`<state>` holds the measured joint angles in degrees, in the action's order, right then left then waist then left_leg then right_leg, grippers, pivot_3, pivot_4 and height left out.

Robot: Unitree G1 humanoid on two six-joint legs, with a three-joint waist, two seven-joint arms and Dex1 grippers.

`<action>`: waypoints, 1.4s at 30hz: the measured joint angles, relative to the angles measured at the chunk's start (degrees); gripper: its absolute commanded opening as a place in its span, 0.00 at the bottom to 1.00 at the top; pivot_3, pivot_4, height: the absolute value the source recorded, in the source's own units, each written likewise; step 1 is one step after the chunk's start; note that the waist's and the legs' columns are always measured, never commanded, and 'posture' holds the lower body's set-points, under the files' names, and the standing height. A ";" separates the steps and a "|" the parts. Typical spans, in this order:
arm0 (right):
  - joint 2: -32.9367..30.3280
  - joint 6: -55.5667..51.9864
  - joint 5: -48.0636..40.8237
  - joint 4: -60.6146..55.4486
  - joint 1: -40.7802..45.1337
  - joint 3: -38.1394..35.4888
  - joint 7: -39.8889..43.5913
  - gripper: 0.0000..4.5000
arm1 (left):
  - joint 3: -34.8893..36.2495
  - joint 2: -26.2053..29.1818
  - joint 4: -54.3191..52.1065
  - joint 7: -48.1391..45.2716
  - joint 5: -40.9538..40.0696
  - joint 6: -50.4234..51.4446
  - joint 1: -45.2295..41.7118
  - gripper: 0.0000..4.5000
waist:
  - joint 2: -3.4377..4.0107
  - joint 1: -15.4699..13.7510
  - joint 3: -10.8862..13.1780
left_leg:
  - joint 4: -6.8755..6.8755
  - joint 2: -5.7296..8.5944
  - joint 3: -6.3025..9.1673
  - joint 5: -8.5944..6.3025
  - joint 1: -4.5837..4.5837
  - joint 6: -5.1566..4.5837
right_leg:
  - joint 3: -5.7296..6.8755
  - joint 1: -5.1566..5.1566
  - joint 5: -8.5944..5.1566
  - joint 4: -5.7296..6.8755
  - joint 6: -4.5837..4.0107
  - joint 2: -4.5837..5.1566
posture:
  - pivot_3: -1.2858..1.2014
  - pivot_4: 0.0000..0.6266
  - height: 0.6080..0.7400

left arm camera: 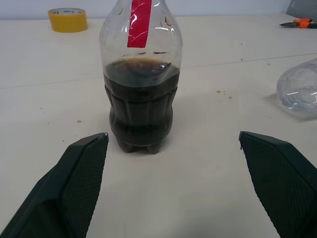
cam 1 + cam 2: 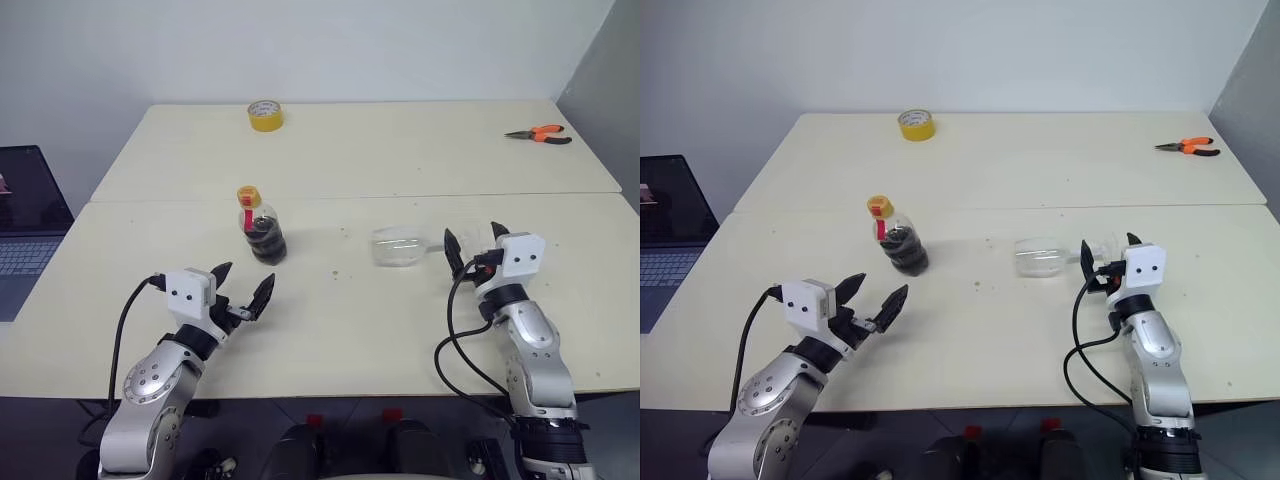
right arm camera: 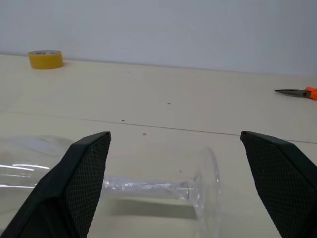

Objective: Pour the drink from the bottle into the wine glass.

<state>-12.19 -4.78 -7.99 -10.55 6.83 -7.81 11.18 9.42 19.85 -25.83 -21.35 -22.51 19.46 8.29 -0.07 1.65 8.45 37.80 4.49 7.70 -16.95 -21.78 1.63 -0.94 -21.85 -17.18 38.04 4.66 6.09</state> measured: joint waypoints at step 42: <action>-19.46 -10.88 -11.19 -5.91 4.89 11.48 37.58 1.00 | -0.01 4.94 25.60 -9.86 2.62 -5.25 -20.85 1.00 | -0.29 -0.07 0.15 | 0.08 -0.02 0.08 -0.01 -0.04 0.01 | 0.11 0.02 0.01 -0.03 -0.01 0.00 | 0.52 0.24 1.00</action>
<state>-31.65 -15.66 -19.18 -16.47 11.72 3.67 48.76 9.41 24.79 -0.23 -31.21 -19.89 14.21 -12.56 -0.35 1.58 8.60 37.88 4.47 7.78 -16.96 -21.82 1.64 -0.83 -21.83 -17.17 38.01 4.66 6.09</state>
